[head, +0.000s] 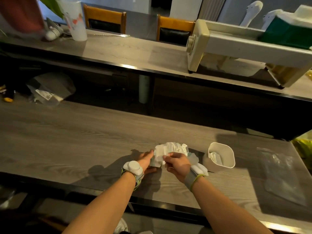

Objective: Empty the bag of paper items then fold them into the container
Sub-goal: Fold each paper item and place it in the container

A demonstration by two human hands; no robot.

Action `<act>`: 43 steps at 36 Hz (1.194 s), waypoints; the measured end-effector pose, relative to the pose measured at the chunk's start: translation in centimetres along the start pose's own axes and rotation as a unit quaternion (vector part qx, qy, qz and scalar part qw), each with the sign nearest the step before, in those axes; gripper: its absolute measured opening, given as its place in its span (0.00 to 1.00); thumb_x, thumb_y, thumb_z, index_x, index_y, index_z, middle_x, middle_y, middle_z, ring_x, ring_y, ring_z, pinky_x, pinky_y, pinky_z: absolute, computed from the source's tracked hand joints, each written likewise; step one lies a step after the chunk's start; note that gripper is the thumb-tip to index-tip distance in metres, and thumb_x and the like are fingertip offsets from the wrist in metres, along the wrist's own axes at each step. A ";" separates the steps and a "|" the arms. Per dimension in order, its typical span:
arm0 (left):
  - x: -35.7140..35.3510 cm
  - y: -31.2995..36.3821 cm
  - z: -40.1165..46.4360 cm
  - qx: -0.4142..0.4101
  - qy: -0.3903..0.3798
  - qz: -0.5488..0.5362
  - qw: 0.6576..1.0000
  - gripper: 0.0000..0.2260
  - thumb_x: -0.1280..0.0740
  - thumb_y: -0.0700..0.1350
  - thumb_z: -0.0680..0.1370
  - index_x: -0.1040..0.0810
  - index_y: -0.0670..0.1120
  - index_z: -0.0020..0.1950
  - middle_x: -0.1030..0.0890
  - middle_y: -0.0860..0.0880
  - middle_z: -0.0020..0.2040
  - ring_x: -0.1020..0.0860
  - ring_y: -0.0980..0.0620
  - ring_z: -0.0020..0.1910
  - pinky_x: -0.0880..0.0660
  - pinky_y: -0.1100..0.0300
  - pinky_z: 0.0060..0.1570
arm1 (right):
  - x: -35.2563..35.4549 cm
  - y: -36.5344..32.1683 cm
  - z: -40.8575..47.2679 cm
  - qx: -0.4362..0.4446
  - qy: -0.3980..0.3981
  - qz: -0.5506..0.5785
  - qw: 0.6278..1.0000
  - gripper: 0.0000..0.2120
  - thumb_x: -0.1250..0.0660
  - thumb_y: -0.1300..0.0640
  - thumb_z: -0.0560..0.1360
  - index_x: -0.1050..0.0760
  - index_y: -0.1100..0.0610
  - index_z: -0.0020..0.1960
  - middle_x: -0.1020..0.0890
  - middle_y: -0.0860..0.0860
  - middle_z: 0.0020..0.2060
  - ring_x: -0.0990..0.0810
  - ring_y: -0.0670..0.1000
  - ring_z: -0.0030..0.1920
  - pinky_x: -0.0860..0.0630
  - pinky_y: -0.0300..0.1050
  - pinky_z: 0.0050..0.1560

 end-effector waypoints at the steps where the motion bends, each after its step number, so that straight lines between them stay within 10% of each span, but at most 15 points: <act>1: -0.2 0.0 0.1 0.002 -0.002 -0.007 1.000 0.18 0.33 0.60 0.74 0.25 0.50 0.58 0.28 0.45 0.67 0.21 0.42 0.56 0.18 0.51 0.40 | -0.4 0.0 0.0 -0.002 -0.009 -0.026 1.000 0.05 0.31 0.64 0.75 0.26 0.62 0.43 0.24 0.55 0.29 0.25 0.49 0.26 0.27 0.39 0.24; 6: -0.5 0.5 -0.8 -0.021 0.006 -0.005 1.000 0.14 0.32 0.59 0.74 0.29 0.50 0.47 0.29 0.48 0.60 0.22 0.45 0.56 0.18 0.52 0.48 | -0.1 -0.2 0.7 0.026 0.059 -0.087 0.994 0.07 0.33 0.63 0.76 0.26 0.65 0.52 0.22 0.57 0.32 0.23 0.49 0.23 0.23 0.39 0.24; 11: 0.1 0.4 -0.7 -0.039 -0.015 0.033 0.999 0.16 0.34 0.44 0.79 0.26 0.42 0.65 0.22 0.45 0.53 0.23 0.47 0.51 0.19 0.59 0.38 | 0.5 0.2 1.5 0.054 0.053 -0.217 0.973 0.04 0.32 0.62 0.75 0.23 0.55 0.43 0.20 0.57 0.34 0.23 0.53 0.29 0.23 0.46 0.37; 14: 1.0 0.5 0.0 -0.040 0.006 0.037 0.999 0.16 0.35 0.43 0.79 0.27 0.42 0.66 0.24 0.43 0.56 0.24 0.45 0.53 0.19 0.59 0.33 | 1.1 -0.1 2.6 0.084 0.108 -0.373 0.918 0.15 0.30 0.55 0.73 0.26 0.52 0.60 0.20 0.55 0.53 0.20 0.56 0.49 0.26 0.45 0.50; 18: 1.9 0.5 0.3 -0.037 0.017 0.020 0.999 0.14 0.37 0.39 0.80 0.27 0.40 0.66 0.24 0.42 0.54 0.24 0.42 0.52 0.22 0.47 0.49 | 1.0 -0.4 2.3 0.070 0.051 -0.554 0.828 0.33 0.32 0.56 0.75 0.42 0.51 0.76 0.29 0.53 0.69 0.28 0.56 0.68 0.31 0.42 0.64; 25: 2.5 0.9 0.0 -0.014 0.007 -0.005 1.000 0.13 0.38 0.36 0.80 0.28 0.40 0.65 0.25 0.41 0.55 0.25 0.42 0.53 0.26 0.44 0.53 | 1.2 0.1 2.8 0.097 0.111 -0.620 0.771 0.12 0.39 0.57 0.76 0.27 0.51 0.59 0.18 0.54 0.51 0.19 0.55 0.52 0.26 0.42 0.45; 32: 3.3 1.5 0.4 -0.048 0.030 0.126 0.990 0.15 0.35 0.39 0.78 0.28 0.39 0.64 0.24 0.35 0.63 0.22 0.36 0.58 0.24 0.40 0.58 | 1.8 -1.2 2.0 0.137 0.106 -0.477 0.862 0.11 0.31 0.49 0.74 0.18 0.57 0.46 0.23 0.52 0.42 0.22 0.56 0.49 0.28 0.42 0.47; 36: 2.1 2.2 -0.5 -0.055 0.019 0.107 0.993 0.17 0.37 0.37 0.79 0.29 0.39 0.68 0.23 0.40 0.59 0.24 0.42 0.54 0.25 0.46 0.57 | 1.6 -1.5 1.0 0.064 0.100 -0.096 0.988 0.04 0.28 0.63 0.73 0.21 0.61 0.46 0.25 0.53 0.34 0.26 0.52 0.36 0.32 0.44 0.37; 39: 0.4 2.6 -1.7 -0.025 -0.013 0.041 0.999 0.16 0.37 0.41 0.80 0.29 0.41 0.68 0.23 0.40 0.61 0.23 0.40 0.56 0.25 0.42 0.59 | 0.9 -1.3 0.7 0.013 0.055 0.024 0.998 0.09 0.30 0.67 0.73 0.25 0.61 0.36 0.29 0.54 0.27 0.32 0.48 0.26 0.36 0.39 0.25; 43: -1.5 2.4 -1.8 -0.004 0.000 0.011 1.000 0.23 0.32 0.58 0.75 0.29 0.47 0.64 0.22 0.43 0.61 0.20 0.40 0.57 0.18 0.49 0.44 | 0.6 -1.1 0.2 0.026 0.055 -0.082 0.995 0.03 0.29 0.65 0.72 0.22 0.63 0.44 0.25 0.55 0.30 0.28 0.47 0.26 0.31 0.37 0.24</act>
Point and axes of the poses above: each hand's wrist, its own z-axis towards the middle knuckle, its own x-axis out of the back of the hand, y = z × x, the point moved 3 cm from there along z, towards the middle knuckle
